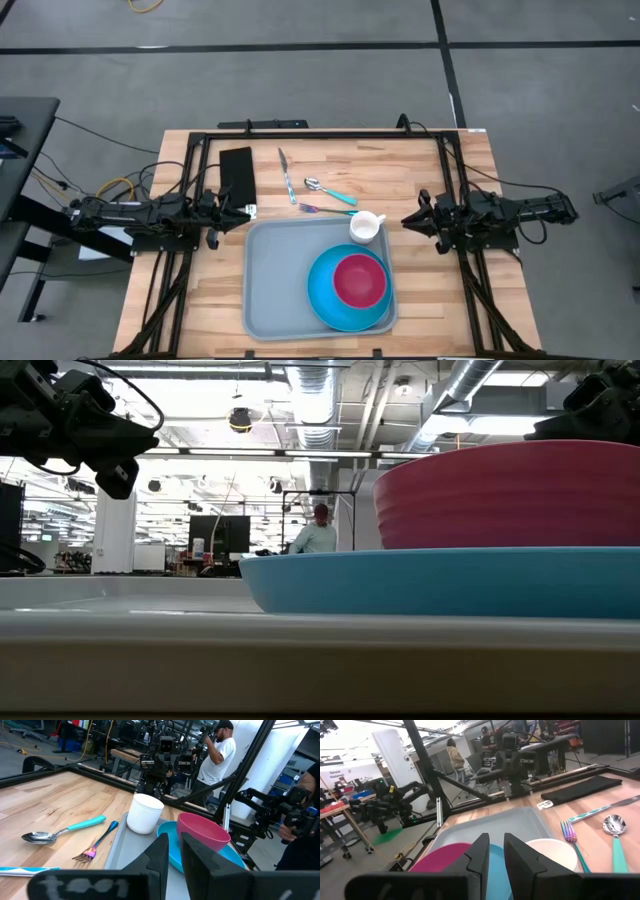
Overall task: Set up tray
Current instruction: Put the black napkin on the gray serving tray to the left of the blue plate
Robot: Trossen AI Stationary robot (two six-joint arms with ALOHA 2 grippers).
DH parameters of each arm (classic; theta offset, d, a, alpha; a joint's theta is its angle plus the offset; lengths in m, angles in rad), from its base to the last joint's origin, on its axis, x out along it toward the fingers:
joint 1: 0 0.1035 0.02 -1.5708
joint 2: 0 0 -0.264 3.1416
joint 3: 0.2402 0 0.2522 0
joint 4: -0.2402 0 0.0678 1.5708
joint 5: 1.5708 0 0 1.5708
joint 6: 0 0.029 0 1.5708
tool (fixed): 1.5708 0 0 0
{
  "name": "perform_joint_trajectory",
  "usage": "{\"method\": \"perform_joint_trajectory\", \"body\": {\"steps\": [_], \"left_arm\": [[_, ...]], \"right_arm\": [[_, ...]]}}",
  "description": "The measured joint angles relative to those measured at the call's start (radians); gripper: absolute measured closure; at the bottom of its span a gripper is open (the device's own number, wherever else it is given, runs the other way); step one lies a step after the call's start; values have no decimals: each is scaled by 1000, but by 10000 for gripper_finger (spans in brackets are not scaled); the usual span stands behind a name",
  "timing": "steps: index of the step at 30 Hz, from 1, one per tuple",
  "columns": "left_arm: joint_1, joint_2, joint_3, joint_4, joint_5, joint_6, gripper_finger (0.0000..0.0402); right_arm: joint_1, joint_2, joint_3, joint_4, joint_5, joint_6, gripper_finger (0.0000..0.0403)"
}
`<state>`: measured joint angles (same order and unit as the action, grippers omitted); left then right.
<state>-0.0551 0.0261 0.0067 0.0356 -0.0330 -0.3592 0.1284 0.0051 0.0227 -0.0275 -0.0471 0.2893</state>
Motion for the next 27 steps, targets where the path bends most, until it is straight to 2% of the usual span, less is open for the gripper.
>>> {"method": "perform_joint_trajectory", "body": {"steps": [14, 27], "left_arm": [[0, 0, 0, 0, 0, 0, 365], [0, 0, 0, 0, 0, 0, 365]], "right_arm": [[0, 5, 1, -6, 23, 33, 352], [0, 72, 2, -6, 23, 34, 352]]}}
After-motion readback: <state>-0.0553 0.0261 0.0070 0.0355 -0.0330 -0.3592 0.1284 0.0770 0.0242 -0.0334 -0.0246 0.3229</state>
